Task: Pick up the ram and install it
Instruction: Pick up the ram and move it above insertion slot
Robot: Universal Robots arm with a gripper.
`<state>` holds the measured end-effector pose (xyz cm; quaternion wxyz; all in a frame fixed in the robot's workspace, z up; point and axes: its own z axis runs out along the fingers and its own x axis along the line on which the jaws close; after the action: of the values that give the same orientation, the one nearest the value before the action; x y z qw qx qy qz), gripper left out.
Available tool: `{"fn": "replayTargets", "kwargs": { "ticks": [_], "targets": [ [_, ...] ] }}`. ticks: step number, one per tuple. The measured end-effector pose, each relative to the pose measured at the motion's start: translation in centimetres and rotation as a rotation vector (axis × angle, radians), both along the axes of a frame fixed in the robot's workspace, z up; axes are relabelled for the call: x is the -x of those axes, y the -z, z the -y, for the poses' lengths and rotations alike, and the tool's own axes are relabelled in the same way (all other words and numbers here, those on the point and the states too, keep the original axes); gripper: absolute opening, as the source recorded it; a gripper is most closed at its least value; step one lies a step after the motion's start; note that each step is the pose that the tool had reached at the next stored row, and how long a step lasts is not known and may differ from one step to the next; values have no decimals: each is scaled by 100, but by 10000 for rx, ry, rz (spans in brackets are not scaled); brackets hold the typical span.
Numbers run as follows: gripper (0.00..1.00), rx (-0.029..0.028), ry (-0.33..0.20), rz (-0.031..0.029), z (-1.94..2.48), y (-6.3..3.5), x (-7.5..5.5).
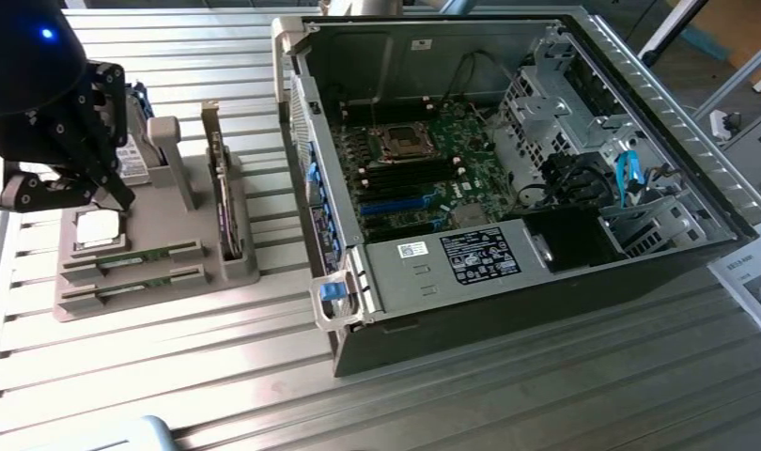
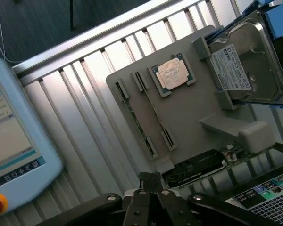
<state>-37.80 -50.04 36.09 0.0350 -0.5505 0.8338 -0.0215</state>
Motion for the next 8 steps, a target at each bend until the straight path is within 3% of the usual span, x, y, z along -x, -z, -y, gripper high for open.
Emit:
{"fn": "replayTargets", "kwargs": {
  "ticks": [4,8],
  "targets": [
    [10,0,-1452,0,0,1,0],
    [10,-1,-2368,0,0,3,0]
  ]
}}
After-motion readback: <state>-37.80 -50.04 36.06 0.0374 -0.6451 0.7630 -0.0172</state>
